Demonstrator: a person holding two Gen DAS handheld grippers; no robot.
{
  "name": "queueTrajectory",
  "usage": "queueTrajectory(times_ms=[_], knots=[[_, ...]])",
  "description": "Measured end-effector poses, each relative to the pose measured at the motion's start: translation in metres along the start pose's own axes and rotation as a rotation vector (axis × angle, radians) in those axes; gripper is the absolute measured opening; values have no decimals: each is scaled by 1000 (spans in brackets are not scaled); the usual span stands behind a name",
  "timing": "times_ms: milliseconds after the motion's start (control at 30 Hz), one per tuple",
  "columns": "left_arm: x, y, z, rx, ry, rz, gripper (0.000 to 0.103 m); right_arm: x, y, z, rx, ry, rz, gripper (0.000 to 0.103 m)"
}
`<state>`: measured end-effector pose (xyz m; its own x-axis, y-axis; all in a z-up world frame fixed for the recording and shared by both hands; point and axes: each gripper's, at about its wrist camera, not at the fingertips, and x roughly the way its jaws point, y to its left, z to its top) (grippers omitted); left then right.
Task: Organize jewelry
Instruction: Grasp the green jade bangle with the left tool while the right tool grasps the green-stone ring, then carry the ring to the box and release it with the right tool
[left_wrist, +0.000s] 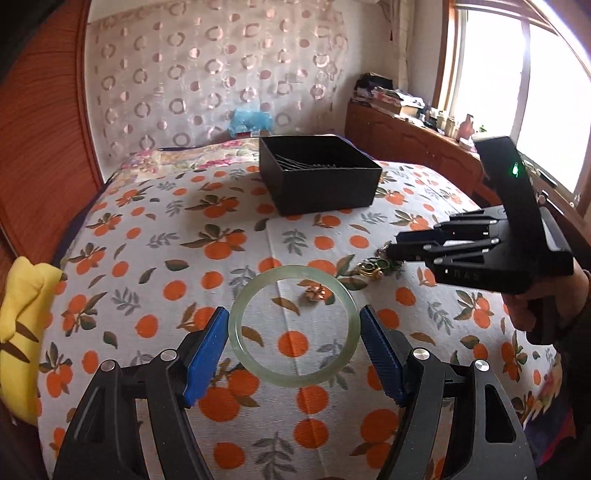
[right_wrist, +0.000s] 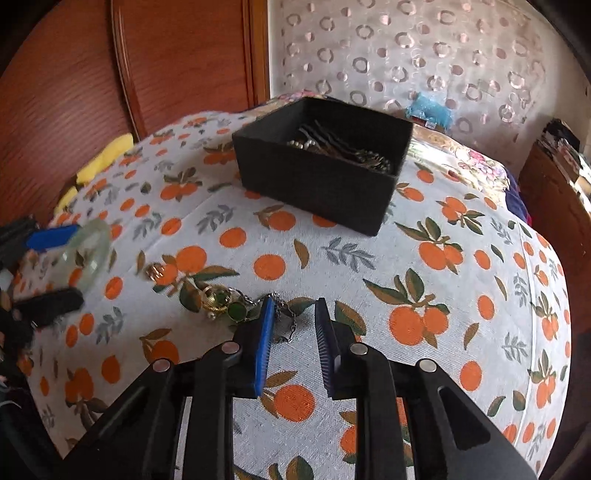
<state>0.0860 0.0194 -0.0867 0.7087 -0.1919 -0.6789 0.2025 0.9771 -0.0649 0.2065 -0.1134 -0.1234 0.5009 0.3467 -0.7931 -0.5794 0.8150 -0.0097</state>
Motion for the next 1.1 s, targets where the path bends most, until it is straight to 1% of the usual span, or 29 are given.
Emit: queueTrajectory(times_ms=[100,200,300,367,433,767,1100], knots=[[-1,3,-1,-6,-2,0,69,1,0,0,-4,4,-1,24],[0,3,-1,-4,-1,-2,69,0,0,0,-12,5,-16,13],[1,1,-2,1,0,-6,69,0,0,-1,-8,4,-18,11],[2,0,-2,4,2,-10,69,-1,-1,-2,-7,0,-25,6],[3,-2,-2,9,3,-12,69,-4,-1,-3,-7,-10,-47,5],[4,-4,0,10,0,-12,69,-36,-5,8,-19,-95,-84,4],[1,-3,3,9,-9,-14,69,-80,1,26,-45,-192,-83,4]])
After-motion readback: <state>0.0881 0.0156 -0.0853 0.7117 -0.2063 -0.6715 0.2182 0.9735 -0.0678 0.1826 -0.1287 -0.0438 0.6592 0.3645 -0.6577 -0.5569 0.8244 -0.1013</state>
